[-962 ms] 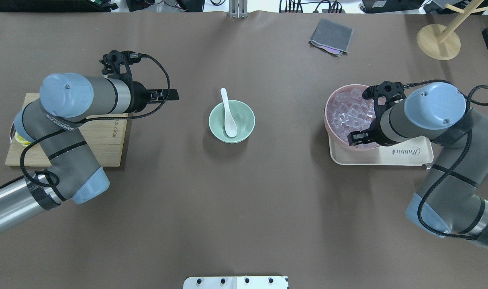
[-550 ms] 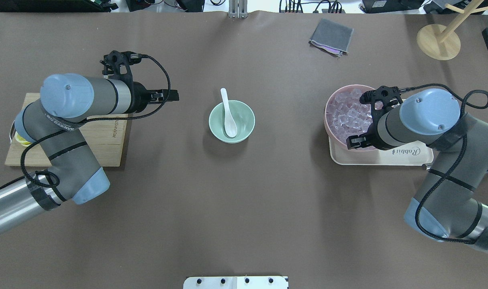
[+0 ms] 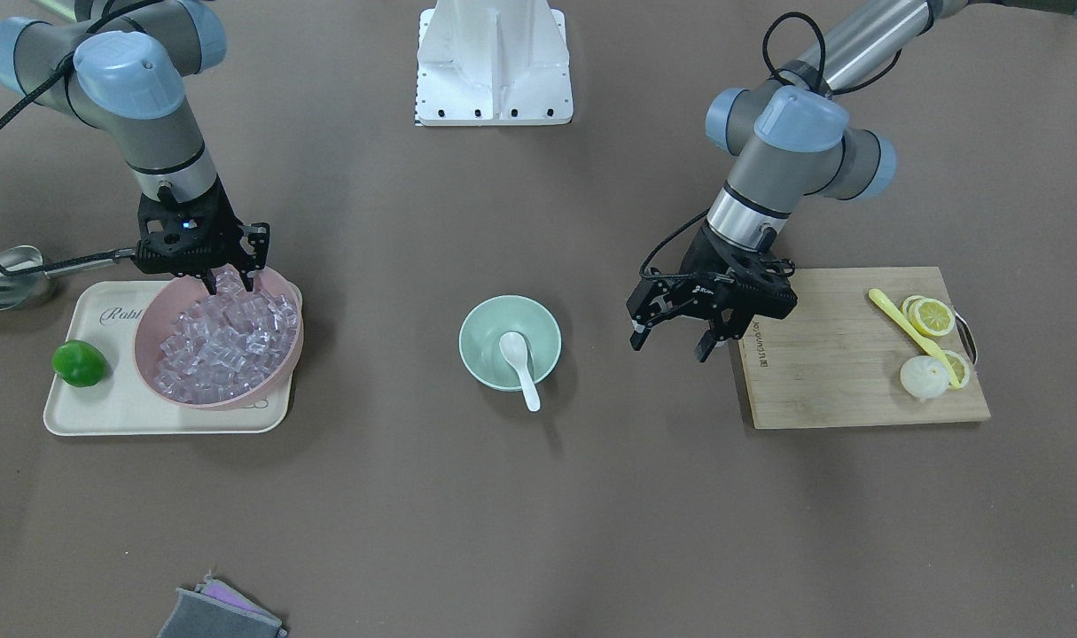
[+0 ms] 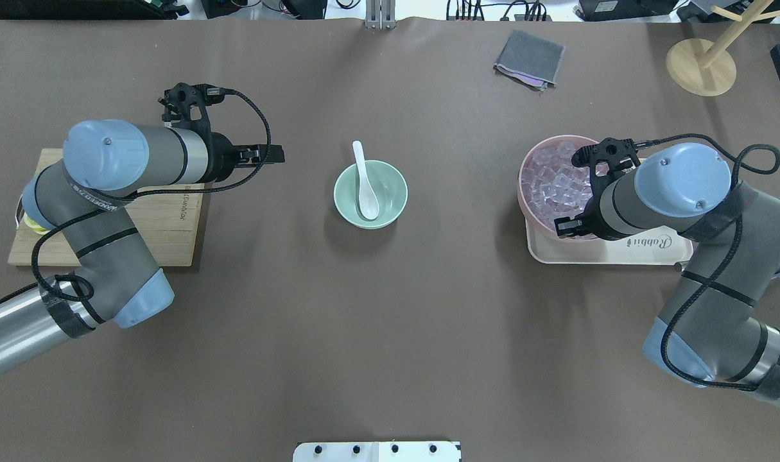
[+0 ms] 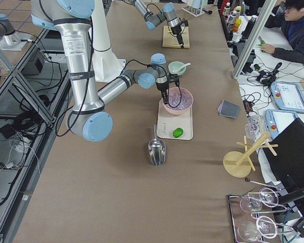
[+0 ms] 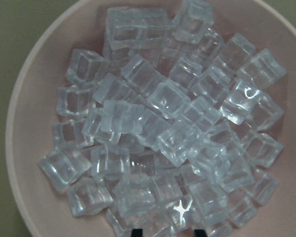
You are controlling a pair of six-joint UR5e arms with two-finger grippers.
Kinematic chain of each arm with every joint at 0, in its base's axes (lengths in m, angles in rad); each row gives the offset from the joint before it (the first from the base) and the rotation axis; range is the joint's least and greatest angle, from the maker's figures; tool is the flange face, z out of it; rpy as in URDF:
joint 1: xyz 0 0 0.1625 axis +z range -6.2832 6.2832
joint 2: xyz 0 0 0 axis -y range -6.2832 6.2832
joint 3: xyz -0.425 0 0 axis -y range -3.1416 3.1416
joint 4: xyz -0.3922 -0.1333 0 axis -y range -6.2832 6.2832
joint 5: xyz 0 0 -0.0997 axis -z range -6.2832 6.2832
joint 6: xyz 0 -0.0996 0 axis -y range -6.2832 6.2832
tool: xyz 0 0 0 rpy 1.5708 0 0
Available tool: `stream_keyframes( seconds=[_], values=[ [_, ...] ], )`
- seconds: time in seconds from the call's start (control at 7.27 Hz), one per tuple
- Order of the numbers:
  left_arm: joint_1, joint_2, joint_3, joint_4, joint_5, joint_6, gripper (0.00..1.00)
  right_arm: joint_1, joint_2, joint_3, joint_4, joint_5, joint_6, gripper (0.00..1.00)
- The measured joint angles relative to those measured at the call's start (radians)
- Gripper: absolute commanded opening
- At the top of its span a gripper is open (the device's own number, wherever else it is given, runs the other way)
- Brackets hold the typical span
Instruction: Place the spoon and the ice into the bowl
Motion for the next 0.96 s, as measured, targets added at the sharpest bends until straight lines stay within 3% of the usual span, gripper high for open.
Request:
stream_keyframes(
  seconds=[0.55,0.96],
  values=[
    [0.0,0.001,0.001,0.0,0.0,0.0,0.98,0.004,0.009,0.011,-0.003,0.002,-0.001,0.0],
    [-0.001,0.001,0.003,0.003,-0.004,0.008,0.99,0.043,0.093,0.013,-0.07,0.008,0.021,0.0]
  ],
)
